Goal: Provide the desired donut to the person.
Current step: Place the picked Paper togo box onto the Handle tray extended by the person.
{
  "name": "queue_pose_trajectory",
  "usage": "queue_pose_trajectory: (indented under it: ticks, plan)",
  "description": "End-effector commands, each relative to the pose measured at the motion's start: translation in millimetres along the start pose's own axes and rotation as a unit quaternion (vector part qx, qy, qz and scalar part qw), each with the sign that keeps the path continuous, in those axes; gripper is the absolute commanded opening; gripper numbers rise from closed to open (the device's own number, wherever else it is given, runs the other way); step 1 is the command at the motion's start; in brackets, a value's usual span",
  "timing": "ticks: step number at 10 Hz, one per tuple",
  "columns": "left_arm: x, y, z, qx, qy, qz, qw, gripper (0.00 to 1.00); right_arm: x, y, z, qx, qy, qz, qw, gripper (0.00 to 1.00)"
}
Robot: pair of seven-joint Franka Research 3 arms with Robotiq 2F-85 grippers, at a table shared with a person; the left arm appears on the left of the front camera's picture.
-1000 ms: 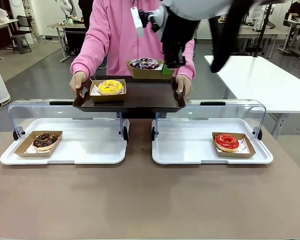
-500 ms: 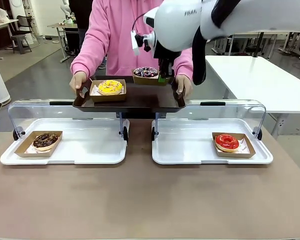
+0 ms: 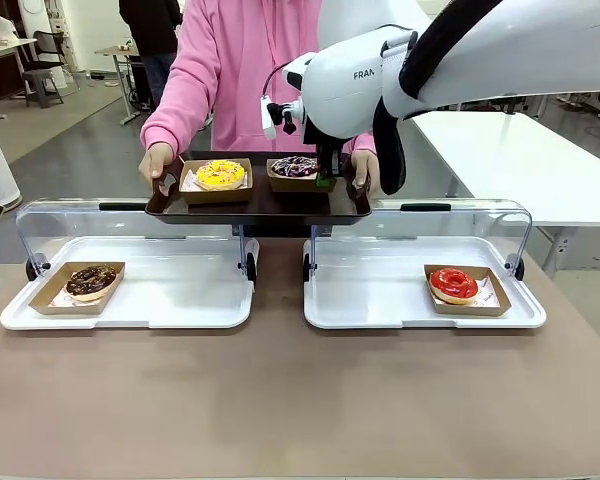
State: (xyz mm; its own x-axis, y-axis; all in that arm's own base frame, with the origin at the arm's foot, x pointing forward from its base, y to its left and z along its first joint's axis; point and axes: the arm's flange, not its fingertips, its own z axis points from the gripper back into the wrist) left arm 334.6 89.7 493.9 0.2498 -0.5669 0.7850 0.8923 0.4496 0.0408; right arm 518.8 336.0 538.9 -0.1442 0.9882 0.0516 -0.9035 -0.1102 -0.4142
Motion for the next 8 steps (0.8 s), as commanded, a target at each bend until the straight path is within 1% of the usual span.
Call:
queue_pose_trajectory:
  ticks: [1, 2, 3, 4, 8]
  plan:
    - [-1.2, 0.1, -0.2, -0.001, -0.009, -0.001, 1.000, 1.00, -0.6, 0.3, 12.9, 0.006, -0.002, -0.003, 1.000, 0.61]
    - [-1.2, 0.1, -0.2, -0.001, -0.009, -0.001, 1.000, 1.00, -1.6, -0.1, 14.3, 0.019, -0.004, -0.007, 1.000, 1.00]
    - [-1.2, 0.1, -0.2, -0.001, -0.009, -0.001, 1.000, 1.00, -1.2, -1.1, 15.0, 0.027, -0.005, -0.014, 1.000, 0.65]
    - [-1.2, 0.1, -0.2, -0.001, -0.009, -0.001, 1.000, 1.00, -0.9, -2.0, 18.3, 0.030, -0.008, -0.020, 0.999, 1.00]
    - [-1.2, 0.1, -0.2, -0.001, -0.009, -0.001, 1.000, 1.00, -2.9, 0.6, 28.8, 0.071, -0.039, -0.011, 0.997, 1.00]
